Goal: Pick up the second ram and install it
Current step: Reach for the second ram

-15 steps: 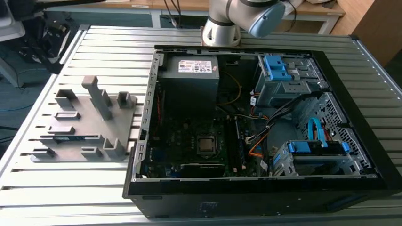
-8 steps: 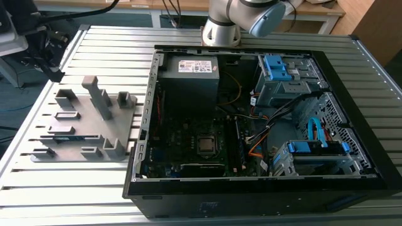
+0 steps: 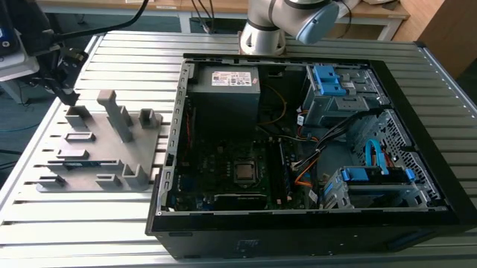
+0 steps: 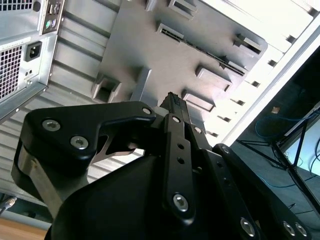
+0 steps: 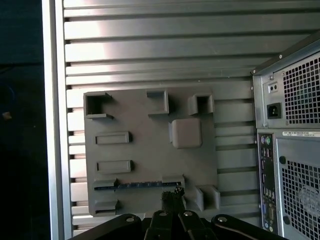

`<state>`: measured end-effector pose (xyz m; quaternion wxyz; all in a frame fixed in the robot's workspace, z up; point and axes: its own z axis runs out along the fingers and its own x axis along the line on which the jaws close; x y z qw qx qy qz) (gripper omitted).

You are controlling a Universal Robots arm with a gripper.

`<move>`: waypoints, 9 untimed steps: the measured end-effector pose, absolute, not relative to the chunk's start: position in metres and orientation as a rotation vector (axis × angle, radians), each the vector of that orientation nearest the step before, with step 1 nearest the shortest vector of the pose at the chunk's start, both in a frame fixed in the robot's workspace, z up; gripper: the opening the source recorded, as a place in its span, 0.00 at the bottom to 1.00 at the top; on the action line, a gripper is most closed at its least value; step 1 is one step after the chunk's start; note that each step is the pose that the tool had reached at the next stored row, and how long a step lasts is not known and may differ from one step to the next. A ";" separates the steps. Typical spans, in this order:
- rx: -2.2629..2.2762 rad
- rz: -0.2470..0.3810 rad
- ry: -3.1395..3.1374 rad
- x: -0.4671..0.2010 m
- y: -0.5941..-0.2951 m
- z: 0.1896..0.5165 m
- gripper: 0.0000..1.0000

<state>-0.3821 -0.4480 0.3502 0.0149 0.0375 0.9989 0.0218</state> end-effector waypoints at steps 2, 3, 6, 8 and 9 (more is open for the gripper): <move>0.117 0.068 3.109 -0.382 -0.449 0.347 0.10; 0.117 0.068 3.109 -0.382 -0.449 0.346 0.10; 0.117 0.068 3.109 -0.382 -0.450 0.342 0.10; 0.117 0.068 3.109 -0.382 -0.450 0.340 0.10; 0.117 0.068 3.109 -0.382 -0.451 0.338 0.10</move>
